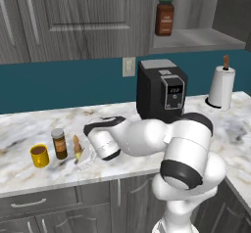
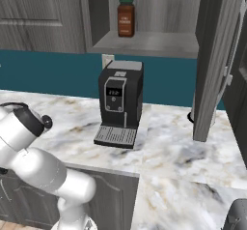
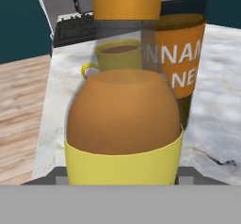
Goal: Pick the cinnamon and honey bottle from the cabinet and place them next to the mug.
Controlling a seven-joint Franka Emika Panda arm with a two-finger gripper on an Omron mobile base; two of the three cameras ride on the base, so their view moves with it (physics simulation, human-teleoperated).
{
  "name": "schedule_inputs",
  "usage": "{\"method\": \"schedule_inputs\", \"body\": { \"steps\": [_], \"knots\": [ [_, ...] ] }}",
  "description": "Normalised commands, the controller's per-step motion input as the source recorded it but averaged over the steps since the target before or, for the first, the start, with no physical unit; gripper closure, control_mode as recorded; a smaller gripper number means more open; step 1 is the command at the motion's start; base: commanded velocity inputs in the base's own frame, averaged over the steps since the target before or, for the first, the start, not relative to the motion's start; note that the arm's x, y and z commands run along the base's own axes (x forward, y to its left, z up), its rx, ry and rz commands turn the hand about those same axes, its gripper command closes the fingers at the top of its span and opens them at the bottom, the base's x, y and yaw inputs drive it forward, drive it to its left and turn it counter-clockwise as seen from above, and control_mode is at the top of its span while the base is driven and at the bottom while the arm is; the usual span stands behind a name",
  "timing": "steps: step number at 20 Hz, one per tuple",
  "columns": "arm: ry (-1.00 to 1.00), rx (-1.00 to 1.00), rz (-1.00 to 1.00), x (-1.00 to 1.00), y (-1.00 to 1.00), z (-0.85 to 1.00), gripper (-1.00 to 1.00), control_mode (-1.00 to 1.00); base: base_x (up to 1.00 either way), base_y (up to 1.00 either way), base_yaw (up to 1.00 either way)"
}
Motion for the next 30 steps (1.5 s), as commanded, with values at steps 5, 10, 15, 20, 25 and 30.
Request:
{"method": "schedule_inputs", "body": {
  "steps": [5,10,15,20,25,30],
  "knots": [
    [0.00,0.00,-0.07,0.09,0.16,-0.18,1.00,-1.00,0.00,0.00,0.00],
    [0.00,0.00,-0.08,0.41,0.00,-0.01,1.00,-1.00,0.00,0.00,0.00],
    [0.00,0.00,-0.05,0.45,0.00,-0.01,1.00,-1.00,0.00,0.00,0.00],
    [0.00,0.00,-0.03,0.28,0.00,-0.08,1.00,-1.00,0.00,0.00,0.00],
    [-0.02,0.00,-0.03,0.15,0.03,-0.09,1.00,-1.00,0.00,0.00,0.00],
    [-0.04,0.00,-0.02,0.03,0.02,-0.14,1.00,-1.00,0.00,0.00,0.00]
  ]
}}
